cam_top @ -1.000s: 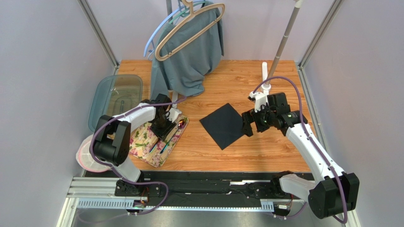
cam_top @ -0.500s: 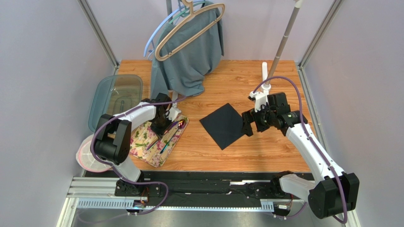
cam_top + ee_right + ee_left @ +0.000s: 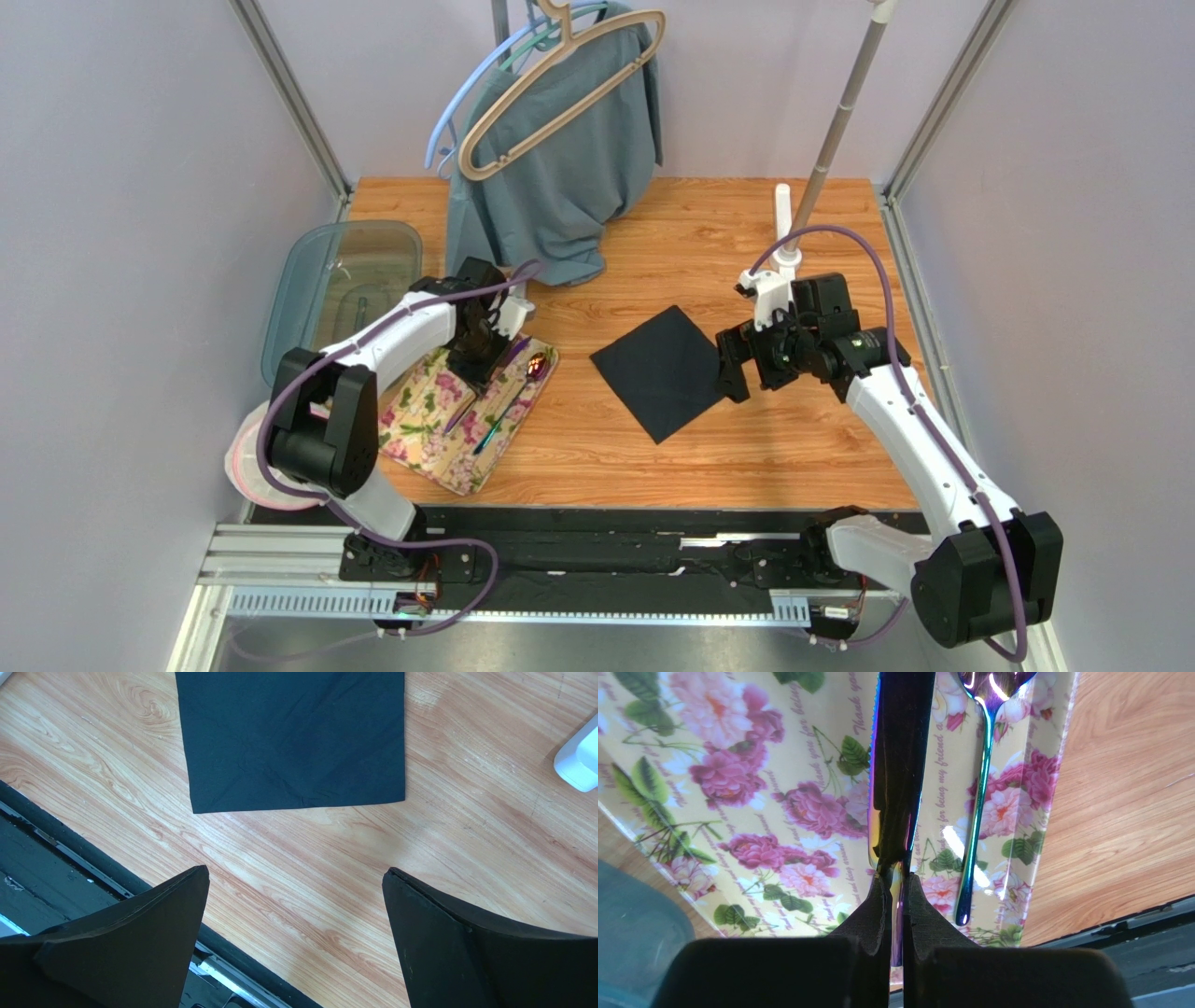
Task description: Place the utensils on the paper napkin and roll it up
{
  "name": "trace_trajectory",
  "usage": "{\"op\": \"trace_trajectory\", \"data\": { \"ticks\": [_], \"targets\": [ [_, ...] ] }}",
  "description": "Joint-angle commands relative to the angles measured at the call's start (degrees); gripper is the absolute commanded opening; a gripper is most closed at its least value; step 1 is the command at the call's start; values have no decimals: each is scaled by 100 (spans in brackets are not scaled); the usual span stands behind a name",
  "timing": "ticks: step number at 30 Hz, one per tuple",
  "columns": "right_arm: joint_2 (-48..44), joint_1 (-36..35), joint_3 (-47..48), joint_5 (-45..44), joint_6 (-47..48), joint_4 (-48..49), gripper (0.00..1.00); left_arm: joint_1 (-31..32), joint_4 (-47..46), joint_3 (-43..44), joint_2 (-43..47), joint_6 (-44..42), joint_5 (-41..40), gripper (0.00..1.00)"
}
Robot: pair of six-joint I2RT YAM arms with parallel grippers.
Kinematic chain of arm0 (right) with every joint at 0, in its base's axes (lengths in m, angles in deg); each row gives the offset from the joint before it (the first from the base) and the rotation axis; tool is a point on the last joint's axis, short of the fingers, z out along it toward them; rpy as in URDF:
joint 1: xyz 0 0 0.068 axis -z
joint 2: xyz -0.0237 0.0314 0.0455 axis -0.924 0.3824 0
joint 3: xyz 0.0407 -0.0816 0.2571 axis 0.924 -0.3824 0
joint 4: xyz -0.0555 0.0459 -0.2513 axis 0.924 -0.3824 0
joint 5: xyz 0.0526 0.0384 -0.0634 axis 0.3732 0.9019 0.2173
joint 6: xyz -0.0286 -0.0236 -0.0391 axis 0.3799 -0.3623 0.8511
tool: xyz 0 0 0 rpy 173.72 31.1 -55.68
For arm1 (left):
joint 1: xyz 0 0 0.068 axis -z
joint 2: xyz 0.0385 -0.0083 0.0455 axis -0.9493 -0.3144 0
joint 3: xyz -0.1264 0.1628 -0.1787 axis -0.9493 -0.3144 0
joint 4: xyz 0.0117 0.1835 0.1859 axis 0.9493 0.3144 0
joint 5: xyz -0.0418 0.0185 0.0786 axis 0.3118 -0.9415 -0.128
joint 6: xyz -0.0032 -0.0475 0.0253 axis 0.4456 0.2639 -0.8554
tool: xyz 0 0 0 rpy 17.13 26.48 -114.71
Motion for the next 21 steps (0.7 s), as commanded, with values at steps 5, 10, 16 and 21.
{"op": "trace_trajectory", "data": {
  "ticks": [5,10,16,21],
  "targets": [
    [2,92,36,-469,-235,359,100,279,495,665,455,755,120,0],
    [125,311,132,-637,-516,394,100,858,653,1193,429,1465,199,0],
    [186,540,194,-795,-736,421,100,1578,636,2414,-429,2327,225,0],
    [151,593,133,-944,-772,596,100,2036,706,4057,-1529,2925,260,0]
  ]
}}
